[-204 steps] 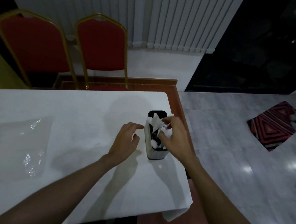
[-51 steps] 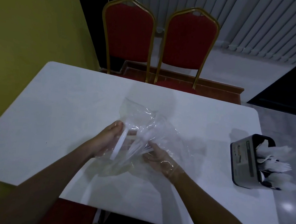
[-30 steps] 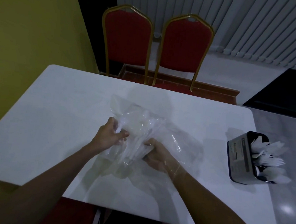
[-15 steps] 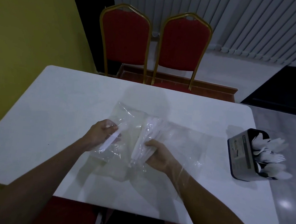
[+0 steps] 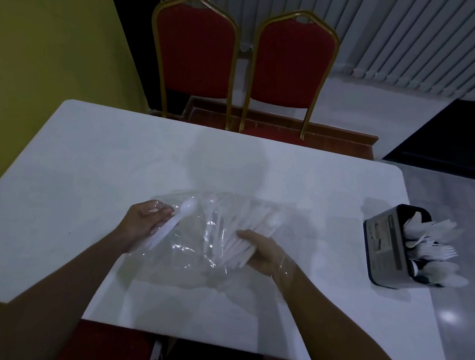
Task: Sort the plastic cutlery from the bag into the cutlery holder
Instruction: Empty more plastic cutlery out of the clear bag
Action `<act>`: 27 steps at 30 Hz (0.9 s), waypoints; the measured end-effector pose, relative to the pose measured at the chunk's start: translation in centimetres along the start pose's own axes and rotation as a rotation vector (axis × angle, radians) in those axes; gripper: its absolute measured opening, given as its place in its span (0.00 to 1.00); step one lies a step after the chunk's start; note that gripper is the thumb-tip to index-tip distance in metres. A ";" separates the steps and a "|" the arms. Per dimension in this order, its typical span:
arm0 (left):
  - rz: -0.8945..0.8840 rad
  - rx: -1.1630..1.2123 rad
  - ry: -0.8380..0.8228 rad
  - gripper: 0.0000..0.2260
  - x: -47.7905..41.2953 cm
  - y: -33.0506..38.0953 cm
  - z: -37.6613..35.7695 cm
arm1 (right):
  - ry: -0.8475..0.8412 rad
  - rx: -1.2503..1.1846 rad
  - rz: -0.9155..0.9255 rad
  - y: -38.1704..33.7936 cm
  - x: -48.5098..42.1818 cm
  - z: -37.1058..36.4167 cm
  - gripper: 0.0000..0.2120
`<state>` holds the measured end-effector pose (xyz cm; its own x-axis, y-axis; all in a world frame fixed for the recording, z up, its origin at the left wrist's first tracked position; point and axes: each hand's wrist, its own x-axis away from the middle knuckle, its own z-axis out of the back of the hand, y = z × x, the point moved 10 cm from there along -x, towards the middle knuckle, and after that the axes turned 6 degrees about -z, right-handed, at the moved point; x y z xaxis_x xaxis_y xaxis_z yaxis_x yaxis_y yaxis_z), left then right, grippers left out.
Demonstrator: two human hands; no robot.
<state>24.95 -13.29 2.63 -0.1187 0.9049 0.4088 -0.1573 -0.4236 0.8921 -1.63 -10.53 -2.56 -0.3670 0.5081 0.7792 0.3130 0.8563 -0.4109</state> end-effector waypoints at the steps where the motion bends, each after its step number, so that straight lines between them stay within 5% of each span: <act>1: 0.018 -0.009 0.015 0.07 0.0 -0.4 0.8 | 0.032 -0.012 0.000 0.0 0.1 0.8 0.13; 9: 0.129 0.041 0.120 0.06 -0.4 -3.0 3.8 | 0.134 0.190 -0.090 -0.2 1.2 5.2 0.02; 14: 0.199 0.040 0.124 0.07 -0.4 -4.3 3.4 | 0.250 0.399 -0.045 -2.6 2.3 8.5 0.04; 20: 0.171 -0.046 0.352 0.05 -0.6 -3.8 5.0 | 0.438 0.525 0.039 -4.0 3.4 11.6 0.07; 27: 0.149 -0.117 0.475 0.04 1.0 -2.7 6.9 | 0.753 0.501 0.098 -5.0 4.1 16.5 0.33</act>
<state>31.98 -11.00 1.93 -0.5766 0.7270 0.3728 -0.2100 -0.5729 0.7923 -19.13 -11.25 -5.11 0.3659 0.5360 0.7608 -0.1693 0.8422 -0.5119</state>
